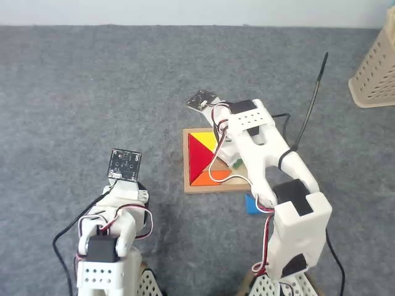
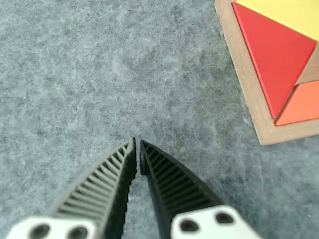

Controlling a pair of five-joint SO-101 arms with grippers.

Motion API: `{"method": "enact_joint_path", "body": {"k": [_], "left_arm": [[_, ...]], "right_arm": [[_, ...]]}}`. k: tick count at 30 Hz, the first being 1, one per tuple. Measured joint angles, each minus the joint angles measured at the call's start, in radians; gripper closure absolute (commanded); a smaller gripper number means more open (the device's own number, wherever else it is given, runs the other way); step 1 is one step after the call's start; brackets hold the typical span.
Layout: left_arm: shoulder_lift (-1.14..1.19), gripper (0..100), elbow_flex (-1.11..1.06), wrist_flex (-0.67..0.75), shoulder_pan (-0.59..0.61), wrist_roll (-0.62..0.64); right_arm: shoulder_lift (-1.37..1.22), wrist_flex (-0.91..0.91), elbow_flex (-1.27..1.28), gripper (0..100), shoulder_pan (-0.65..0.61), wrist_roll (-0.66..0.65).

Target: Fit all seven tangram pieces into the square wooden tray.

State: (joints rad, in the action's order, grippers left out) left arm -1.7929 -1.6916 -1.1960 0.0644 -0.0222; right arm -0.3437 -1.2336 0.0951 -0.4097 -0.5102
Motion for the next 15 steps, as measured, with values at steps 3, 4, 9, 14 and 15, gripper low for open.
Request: {"method": "enact_joint_path", "body": {"k": [3,4,9,14,15], "left_arm": [[0.000,99,0.000,0.000,0.000,0.000],[0.000,99,0.000,0.000,0.000,0.000],[0.000,99,0.000,0.000,0.000,0.000],[0.000,99,0.000,0.000,0.000,0.000],[0.000,99,0.000,0.000,0.000,0.000]], "right_arm": [[0.000,0.000,0.000,78.9,-0.023,0.002],[0.000,0.000,0.000,78.9,-0.035,0.002],[0.002,0.011,0.006,78.9,-0.075,0.003],[0.009,0.012,0.006,78.9,-0.075,0.003],[0.021,0.012,0.008,78.9,-0.075,0.003]]}}
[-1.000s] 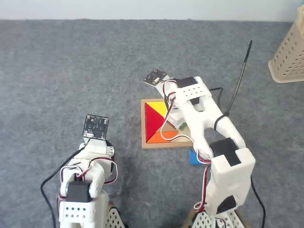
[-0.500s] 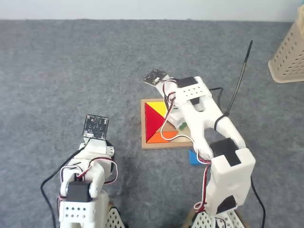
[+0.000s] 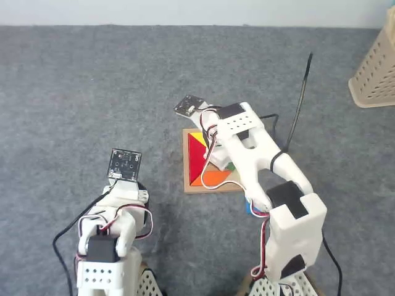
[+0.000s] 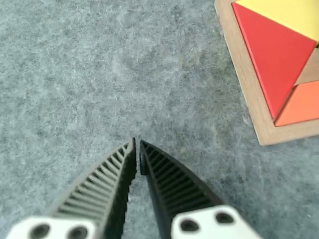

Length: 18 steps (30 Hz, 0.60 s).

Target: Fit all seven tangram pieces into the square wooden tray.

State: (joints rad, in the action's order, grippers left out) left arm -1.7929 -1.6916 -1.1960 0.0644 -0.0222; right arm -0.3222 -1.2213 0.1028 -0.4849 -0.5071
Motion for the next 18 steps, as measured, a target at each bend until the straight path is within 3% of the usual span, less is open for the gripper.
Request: {"method": "enact_joint_path", "body": {"k": [8,18], "left_arm": [[0.000,99,0.000,0.000,0.000,0.000],[0.000,99,0.000,0.000,0.000,0.000]], "right_arm": [[0.222,-0.114,0.026,78.9,0.043,-0.002],[0.628,-0.155,0.423,79.0,0.126,-0.037]]}}
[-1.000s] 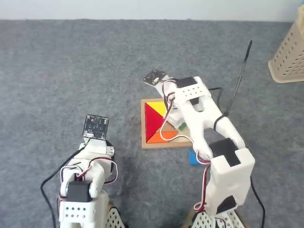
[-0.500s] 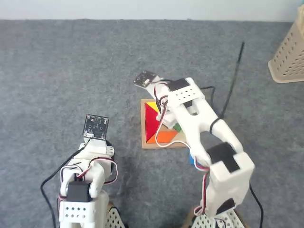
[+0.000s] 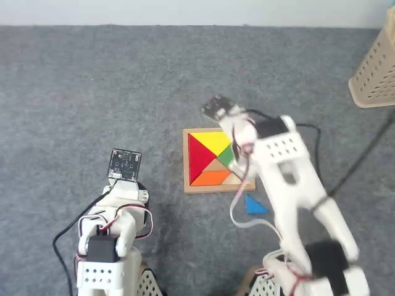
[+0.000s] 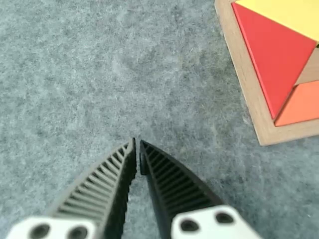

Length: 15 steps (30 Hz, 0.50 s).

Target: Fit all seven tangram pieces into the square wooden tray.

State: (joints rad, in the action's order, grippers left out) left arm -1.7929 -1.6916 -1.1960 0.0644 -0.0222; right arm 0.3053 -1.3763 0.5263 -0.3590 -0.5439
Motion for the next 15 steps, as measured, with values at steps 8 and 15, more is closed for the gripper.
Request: {"method": "enact_joint_path", "body": {"k": [8,15], "left_arm": [[0.000,99,0.000,0.000,0.000,0.000],[0.000,99,0.000,0.000,0.000,0.000]], "right_arm": [[0.210,-0.008,0.322,78.9,0.028,-0.167],[0.226,0.054,0.479,78.9,-0.071,-0.250]]}}
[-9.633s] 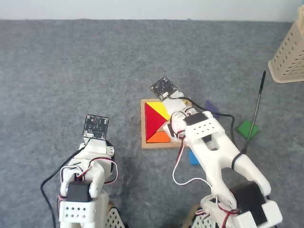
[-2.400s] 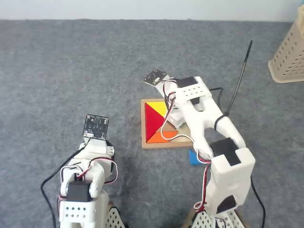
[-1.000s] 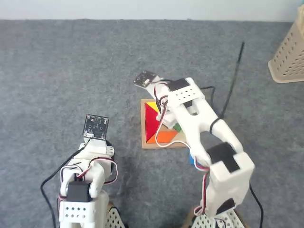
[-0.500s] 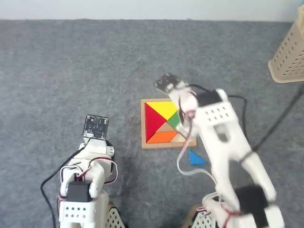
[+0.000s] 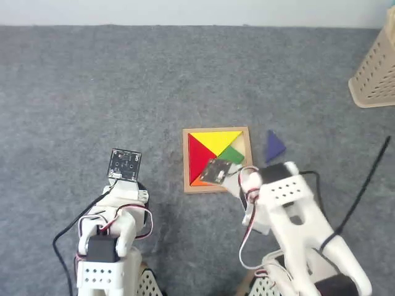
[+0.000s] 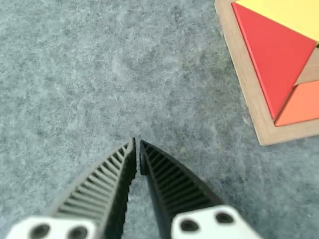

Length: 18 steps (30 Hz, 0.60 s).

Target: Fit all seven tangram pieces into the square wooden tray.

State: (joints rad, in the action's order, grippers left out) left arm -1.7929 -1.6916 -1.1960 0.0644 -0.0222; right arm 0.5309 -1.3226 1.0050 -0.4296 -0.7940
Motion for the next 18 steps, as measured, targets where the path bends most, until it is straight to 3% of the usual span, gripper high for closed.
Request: {"method": "enact_joint_path", "body": {"k": [6,18], "left_arm": [[0.000,99,0.000,0.000,0.000,0.000],[0.000,99,0.000,0.000,0.000,0.000]], "right_arm": [[0.006,0.155,0.080,78.9,-0.087,0.048],[0.008,0.345,0.201,79.4,-0.091,0.245]]}}
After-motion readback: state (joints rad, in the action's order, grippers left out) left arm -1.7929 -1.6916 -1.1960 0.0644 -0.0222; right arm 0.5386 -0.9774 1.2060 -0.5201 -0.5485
